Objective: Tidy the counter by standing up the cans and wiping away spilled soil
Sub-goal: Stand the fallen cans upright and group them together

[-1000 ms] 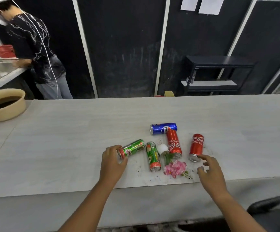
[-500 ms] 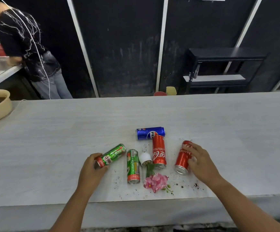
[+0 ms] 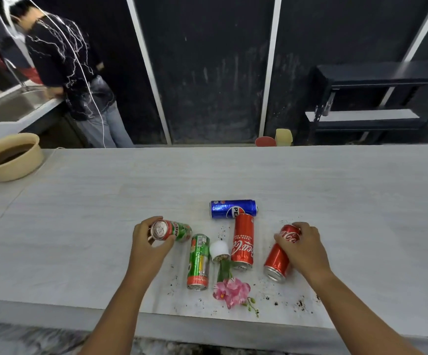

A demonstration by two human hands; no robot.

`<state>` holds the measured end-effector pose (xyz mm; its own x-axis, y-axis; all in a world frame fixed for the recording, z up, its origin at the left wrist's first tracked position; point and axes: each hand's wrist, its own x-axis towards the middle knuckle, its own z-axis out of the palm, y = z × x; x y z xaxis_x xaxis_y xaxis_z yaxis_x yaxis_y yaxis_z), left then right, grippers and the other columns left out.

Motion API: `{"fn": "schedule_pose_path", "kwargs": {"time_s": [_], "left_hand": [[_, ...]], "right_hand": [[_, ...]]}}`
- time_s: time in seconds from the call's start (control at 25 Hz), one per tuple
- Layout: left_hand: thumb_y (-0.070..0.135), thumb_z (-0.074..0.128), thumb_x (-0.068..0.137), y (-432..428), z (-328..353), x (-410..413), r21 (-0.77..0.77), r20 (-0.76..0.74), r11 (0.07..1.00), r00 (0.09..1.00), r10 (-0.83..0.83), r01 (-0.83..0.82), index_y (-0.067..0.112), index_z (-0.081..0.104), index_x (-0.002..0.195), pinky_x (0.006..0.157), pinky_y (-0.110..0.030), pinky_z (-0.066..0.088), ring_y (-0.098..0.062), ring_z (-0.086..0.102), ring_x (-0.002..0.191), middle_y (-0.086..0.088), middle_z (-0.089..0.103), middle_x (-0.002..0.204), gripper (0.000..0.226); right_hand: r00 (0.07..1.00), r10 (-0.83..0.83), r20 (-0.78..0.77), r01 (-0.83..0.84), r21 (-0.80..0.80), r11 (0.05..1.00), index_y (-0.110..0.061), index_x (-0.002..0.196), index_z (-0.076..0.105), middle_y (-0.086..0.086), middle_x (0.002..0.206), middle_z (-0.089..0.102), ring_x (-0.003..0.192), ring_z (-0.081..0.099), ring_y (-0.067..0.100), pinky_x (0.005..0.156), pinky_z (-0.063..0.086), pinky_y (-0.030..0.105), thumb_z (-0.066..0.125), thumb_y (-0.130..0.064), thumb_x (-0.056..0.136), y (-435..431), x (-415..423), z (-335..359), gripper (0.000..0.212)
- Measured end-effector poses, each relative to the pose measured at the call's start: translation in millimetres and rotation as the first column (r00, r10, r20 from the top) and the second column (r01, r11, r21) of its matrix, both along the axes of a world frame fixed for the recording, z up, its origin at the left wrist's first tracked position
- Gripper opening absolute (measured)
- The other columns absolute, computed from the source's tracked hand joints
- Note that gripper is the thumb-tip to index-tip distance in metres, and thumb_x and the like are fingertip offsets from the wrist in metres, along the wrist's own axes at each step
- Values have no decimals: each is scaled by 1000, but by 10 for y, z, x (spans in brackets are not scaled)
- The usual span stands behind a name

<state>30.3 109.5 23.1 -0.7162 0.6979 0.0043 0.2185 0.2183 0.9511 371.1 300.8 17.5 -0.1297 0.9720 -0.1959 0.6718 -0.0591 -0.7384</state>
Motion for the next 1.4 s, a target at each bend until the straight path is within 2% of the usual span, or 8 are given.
{"fn": "schedule_pose_path", "kwargs": {"time_s": [0.32,0.44,0.52,0.68,0.8,0.96,1.16,1.4], "left_hand": [[15,88,87,192,59,23,-19,-10,1000,1000,-1,1,35,60,138,98,-24,53,0,61,120,19,53,134,61],[20,89,87,239,27,41,-24,-25,999,999,-30,29,37,61,136,100,-27,53,9,58,120,17,55,136,59],[21,90,87,247,21,52,-14,17,999,999,-43,43,39,61,135,101,-31,56,1,61,124,17,60,137,59],[17,91,86,242,72,117,27,37,1000,999,-7,6,41,64,132,97,-34,60,-6,68,119,19,72,128,58],[19,90,87,323,260,186,90,4,996,1000,0,0,45,64,131,90,-24,59,2,67,118,25,70,127,58],[24,91,86,709,567,537,141,-4,984,994,-109,109,49,64,130,78,-8,57,10,65,115,30,69,126,57],[30,92,84,1453,625,1416,110,52,935,938,-343,336,43,65,133,80,-14,58,6,67,112,23,72,126,57],[26,95,80,2310,415,2587,53,73,830,827,-557,555,46,65,113,78,-6,51,14,64,107,24,72,120,49]], "right_hand": [[947,111,-301,-72,139,988,-49,125,55,-13,128,56,105,63,5,76,51,22,85,-30,88,-31,-14,191,52],[913,139,-384,-64,202,977,-50,130,53,-26,130,62,114,63,-3,88,52,21,86,-28,89,-169,6,220,58],[885,132,-446,-44,202,978,-51,134,49,-30,134,59,122,60,-7,95,51,20,90,-24,85,-265,40,183,69],[848,72,-526,-24,99,995,-60,147,40,-29,139,56,115,65,-6,90,55,20,93,-23,81,-356,96,128,92],[812,5,-584,45,72,996,-59,140,52,-26,138,61,113,67,-7,83,58,15,93,-22,82,-300,209,146,80],[777,-91,-623,166,64,984,-54,132,59,-22,133,66,112,71,1,88,57,24,92,-17,82,-44,586,232,71],[782,-174,-599,295,110,949,-56,117,58,-13,129,68,112,72,10,91,57,33,94,-9,78,408,1176,315,71],[794,-276,-541,410,142,901,-52,120,56,-26,120,68,111,73,14,96,61,45,93,-14,75,996,1905,316,69]]}}
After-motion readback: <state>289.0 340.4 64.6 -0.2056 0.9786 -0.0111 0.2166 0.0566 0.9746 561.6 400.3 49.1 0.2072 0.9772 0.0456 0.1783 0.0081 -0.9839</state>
